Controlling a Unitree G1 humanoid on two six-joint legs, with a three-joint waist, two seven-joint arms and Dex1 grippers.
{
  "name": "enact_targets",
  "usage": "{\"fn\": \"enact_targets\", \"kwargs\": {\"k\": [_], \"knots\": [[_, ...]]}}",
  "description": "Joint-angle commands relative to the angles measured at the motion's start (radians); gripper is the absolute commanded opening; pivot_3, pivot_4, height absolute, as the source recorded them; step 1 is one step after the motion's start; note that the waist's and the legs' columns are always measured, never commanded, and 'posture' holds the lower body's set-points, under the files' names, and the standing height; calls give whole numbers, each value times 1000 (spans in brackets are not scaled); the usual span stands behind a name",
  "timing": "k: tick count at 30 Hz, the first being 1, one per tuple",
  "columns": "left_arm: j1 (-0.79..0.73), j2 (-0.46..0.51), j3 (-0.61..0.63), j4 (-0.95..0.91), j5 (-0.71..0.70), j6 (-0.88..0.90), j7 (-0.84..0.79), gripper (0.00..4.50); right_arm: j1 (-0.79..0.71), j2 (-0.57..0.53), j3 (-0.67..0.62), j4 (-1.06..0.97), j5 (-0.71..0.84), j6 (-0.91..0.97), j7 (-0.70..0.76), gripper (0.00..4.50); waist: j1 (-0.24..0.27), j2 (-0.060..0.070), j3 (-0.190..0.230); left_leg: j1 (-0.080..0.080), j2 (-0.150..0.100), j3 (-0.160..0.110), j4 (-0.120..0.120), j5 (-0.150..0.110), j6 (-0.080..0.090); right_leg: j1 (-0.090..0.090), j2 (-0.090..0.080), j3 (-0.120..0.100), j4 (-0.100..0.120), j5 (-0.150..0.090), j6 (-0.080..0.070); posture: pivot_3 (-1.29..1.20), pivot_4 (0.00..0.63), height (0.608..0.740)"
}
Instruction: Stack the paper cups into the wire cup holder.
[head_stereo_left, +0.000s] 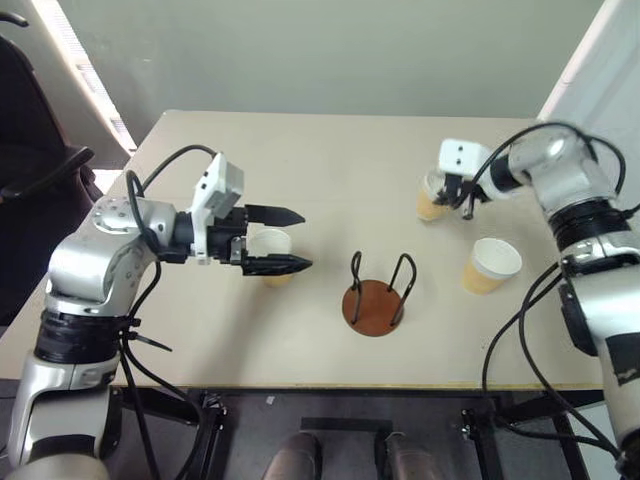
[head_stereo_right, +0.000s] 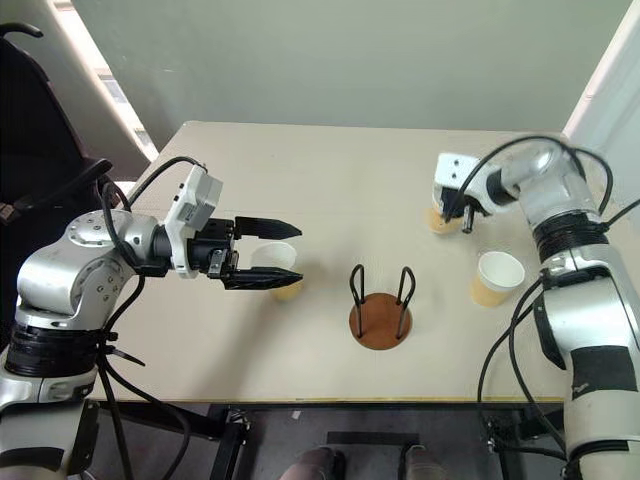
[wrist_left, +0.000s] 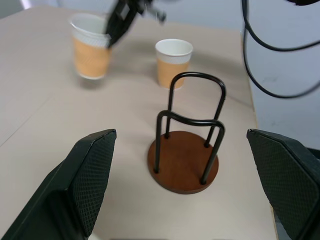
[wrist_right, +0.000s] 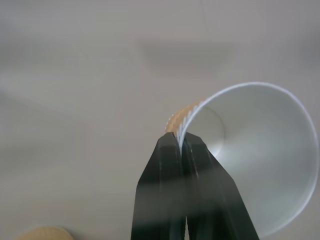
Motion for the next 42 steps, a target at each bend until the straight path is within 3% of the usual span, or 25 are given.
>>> {"fn": "enact_targets", "kwargs": {"k": [1,5,10,17,35,38,42], "knots": [[8,19,46,-29,-25,-37,-23,4500,52,-73,-62,-444,142,230,171,38,1,0,0,0,0,0,0,0,0,0,0,-1,0,0,0,0,150,740],[36,44,49,-33,-36,-53,-70,4500,81,-139,-82,-785,259,471,241,38,-1,0,0,-1,0,0,0,0,-1,0,0,-2,0,-3,-3,0,150,740],[26,70,28,-1,-23,-73,-129,4500,70,-202,-71,-989,390,641,249,38,-2,0,0,0,0,-1,1,2,-1,2,0,-2,0,-7,-10,0,150,740],[-14,49,-7,44,2,-107,-148,4500,114,-247,-16,-1048,410,628,240,38,-3,-1,0,2,0,-1,2,3,10,2,0,0,2,-6,-11,0,150,740],[-15,36,-15,47,12,-129,-145,4500,195,-204,112,-1032,340,484,191,38,-7,-1,0,2,0,-1,2,6,12,2,0,0,5,-5,-11,0,150,740],[-15,34,-15,43,12,-129,-142,4500,210,-201,123,-1019,323,459,188,846,-7,-1,0,2,0,-1,2,6,12,2,0,0,5,-5,-11,0,150,740],[-15,34,-10,35,9,-124,-133,4500,214,-198,119,-1009,311,448,180,2276,-7,-1,0,2,0,-1,2,6,12,2,0,0,5,-4,-11,0,150,740]]}}
